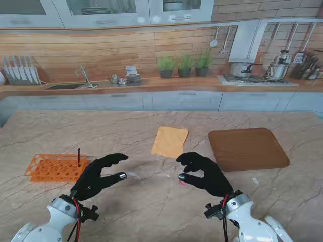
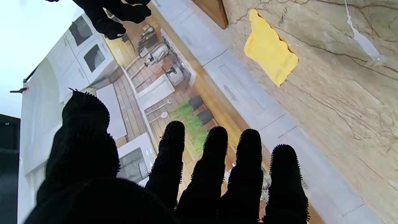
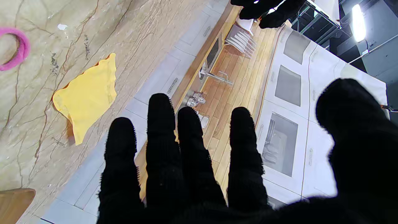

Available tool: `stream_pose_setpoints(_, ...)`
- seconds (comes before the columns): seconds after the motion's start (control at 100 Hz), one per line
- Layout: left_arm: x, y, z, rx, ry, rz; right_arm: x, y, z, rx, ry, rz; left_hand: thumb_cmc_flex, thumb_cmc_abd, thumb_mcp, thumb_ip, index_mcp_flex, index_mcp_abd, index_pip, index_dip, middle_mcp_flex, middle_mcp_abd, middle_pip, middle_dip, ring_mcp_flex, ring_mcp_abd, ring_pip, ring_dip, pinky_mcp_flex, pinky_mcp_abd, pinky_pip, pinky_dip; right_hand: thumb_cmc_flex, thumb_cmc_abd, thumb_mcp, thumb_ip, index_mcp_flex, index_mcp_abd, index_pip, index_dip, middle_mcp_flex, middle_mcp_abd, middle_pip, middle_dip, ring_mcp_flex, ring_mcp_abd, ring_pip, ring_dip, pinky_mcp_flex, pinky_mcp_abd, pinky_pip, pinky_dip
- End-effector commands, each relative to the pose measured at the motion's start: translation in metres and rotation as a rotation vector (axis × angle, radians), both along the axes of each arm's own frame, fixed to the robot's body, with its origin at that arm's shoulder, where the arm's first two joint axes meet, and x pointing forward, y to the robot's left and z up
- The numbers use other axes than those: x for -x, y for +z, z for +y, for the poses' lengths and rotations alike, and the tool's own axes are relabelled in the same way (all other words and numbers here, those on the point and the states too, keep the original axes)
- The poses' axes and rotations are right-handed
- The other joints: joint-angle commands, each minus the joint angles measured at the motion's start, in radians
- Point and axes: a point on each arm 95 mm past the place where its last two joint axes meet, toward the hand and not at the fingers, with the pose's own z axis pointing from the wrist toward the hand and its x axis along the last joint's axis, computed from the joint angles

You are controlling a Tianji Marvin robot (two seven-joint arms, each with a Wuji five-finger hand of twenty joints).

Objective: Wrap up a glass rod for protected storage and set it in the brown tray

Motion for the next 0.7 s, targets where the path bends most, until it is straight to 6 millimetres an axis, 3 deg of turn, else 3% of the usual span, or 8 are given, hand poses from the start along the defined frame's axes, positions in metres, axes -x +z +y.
stream_pose_setpoints(0.0,0.003,-0.002,-0.004,0.008,-0.004,0.016,0.001,0.001,0.002,-0.008,-0.001,-0.003,-0.007,-0.02,0.01,0.032,-0.013,-0.022,-0.025,-0.014,-0.012,-0.022,-0.015,-0.008,-0.008,-0.017,-0.011,-0.004,0.003,-0.016,-0.002,-0.001,-0.008,0.006,-0.021,-0.01,-0.002,-0.018,-0.009,0.005,0.017,-0.011,-0.016,0.0,0.011,-0.013,0.001,0.011,0.01,-0.025,-0.014,0.029)
stream_pose_setpoints(0.4,0.003,-0.002,-0.004,0.022,-0.006,0.032,0.002,0.003,0.004,0.008,0.008,-0.023,-0.004,-0.017,0.011,0.032,-0.005,-0.025,-0.019,-0.014,-0.006,-0.025,-0.008,0.002,-0.005,-0.02,-0.008,0.0,0.0,-0.004,0.005,0.01,0.0,0.001,-0.024,-0.011,0.0,-0.019,-0.006,0.007,0.018,-0.012,-0.014,0.002,0.013,-0.014,0.002,0.013,0.013,-0.025,-0.016,0.032)
stream_pose_setpoints(0.69,0.006,0.001,0.001,0.03,-0.008,0.017,-0.011,-0.006,0.019,0.087,-0.018,-0.072,0.0,-0.015,0.014,0.032,-0.006,-0.028,-0.019,-0.014,-0.003,-0.029,-0.007,0.003,-0.005,-0.023,-0.011,-0.001,-0.006,0.001,0.004,0.015,0.012,-0.012,-0.028,-0.012,0.03,-0.018,0.02,0.015,0.023,-0.012,0.008,0.009,0.02,-0.02,0.015,0.016,0.028,-0.027,-0.004,0.036)
